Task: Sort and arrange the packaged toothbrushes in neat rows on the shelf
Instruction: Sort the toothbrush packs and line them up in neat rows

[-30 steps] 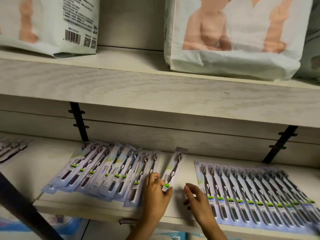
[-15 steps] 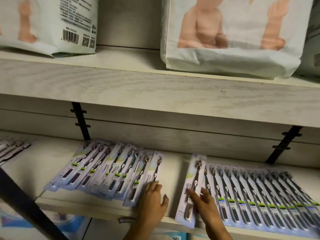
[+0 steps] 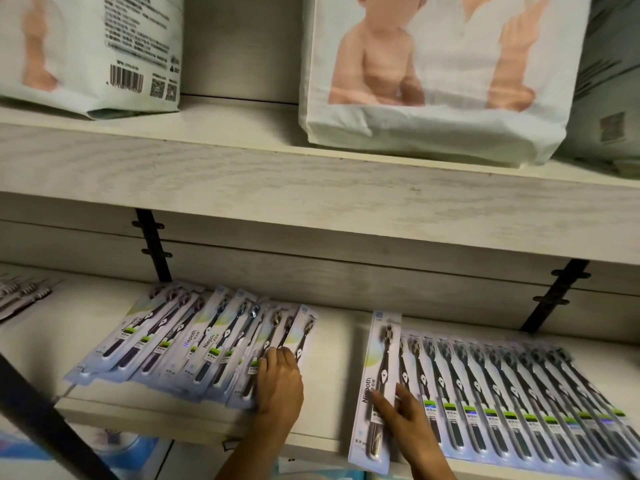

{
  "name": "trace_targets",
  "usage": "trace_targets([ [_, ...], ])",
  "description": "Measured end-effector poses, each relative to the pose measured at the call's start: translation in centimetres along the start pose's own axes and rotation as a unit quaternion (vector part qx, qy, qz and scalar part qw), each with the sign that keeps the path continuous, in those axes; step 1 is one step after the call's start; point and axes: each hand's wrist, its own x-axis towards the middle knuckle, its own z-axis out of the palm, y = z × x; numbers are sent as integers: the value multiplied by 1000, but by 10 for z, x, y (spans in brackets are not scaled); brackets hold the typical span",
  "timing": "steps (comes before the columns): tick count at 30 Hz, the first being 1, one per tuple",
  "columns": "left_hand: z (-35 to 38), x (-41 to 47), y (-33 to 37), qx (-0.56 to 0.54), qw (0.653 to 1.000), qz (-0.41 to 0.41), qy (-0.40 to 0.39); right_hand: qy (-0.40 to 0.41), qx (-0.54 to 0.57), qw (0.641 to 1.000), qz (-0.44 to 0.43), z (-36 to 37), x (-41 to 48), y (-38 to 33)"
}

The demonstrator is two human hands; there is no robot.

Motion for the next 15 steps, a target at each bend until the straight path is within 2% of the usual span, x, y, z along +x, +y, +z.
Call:
trace_targets([
  [5, -7, 3, 1, -90, 995, -34, 19, -14, 2, 1000, 3, -4, 0, 1],
  [8, -16, -5, 0, -248, 965, -77, 29, -17, 0, 1000, 0, -5, 0, -1],
  [10, -25, -13, -1, -379, 918, -109, 45, -28, -7, 1000, -2, -6, -1, -1],
  [12, -32, -21, -5, -513, 845, -144, 43, -36, -21, 999, 4, -7, -3, -2],
  [15, -37, -27, -15, -643, 746, -168, -38, -19, -68, 997, -16, -5, 1, -6],
])
